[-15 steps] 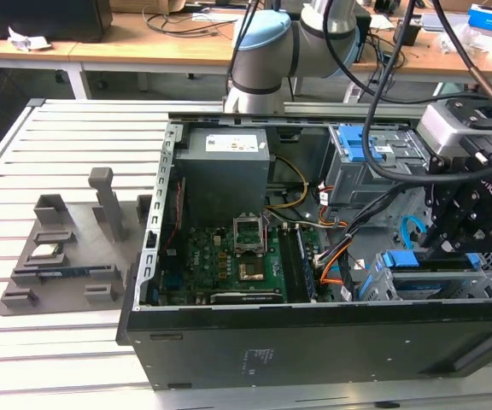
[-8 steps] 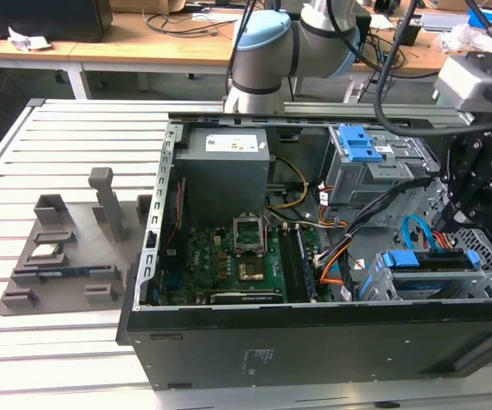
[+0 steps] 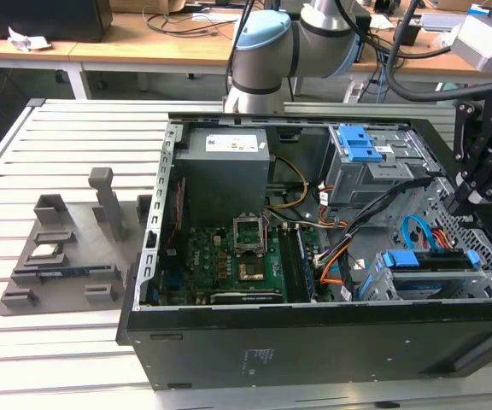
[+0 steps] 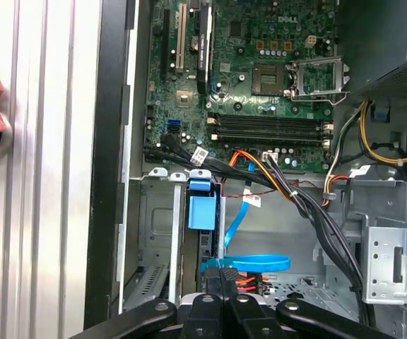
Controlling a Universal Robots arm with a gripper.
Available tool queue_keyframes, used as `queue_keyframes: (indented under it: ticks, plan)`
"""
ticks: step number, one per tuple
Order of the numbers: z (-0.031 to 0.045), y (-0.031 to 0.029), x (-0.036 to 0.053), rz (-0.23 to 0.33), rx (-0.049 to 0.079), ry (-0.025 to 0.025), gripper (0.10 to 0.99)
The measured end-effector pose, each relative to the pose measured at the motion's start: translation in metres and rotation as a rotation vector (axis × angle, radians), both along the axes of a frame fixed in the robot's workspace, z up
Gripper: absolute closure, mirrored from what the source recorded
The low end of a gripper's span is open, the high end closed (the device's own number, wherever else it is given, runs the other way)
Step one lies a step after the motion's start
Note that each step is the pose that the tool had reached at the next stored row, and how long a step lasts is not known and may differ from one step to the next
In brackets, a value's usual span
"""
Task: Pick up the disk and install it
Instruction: 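Insert the second disk wire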
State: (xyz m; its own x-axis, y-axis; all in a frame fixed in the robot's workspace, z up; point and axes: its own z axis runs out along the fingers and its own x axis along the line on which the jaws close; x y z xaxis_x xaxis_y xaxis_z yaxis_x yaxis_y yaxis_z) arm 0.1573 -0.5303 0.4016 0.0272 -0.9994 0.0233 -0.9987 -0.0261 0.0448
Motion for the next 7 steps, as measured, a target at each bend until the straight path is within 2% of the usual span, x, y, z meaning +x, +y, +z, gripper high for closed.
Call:
queue_keyframes:
  ticks: [7]
  plan:
    - [0.0002,0.0000,0.0000,0.000,0.000,0.0000,0.980]
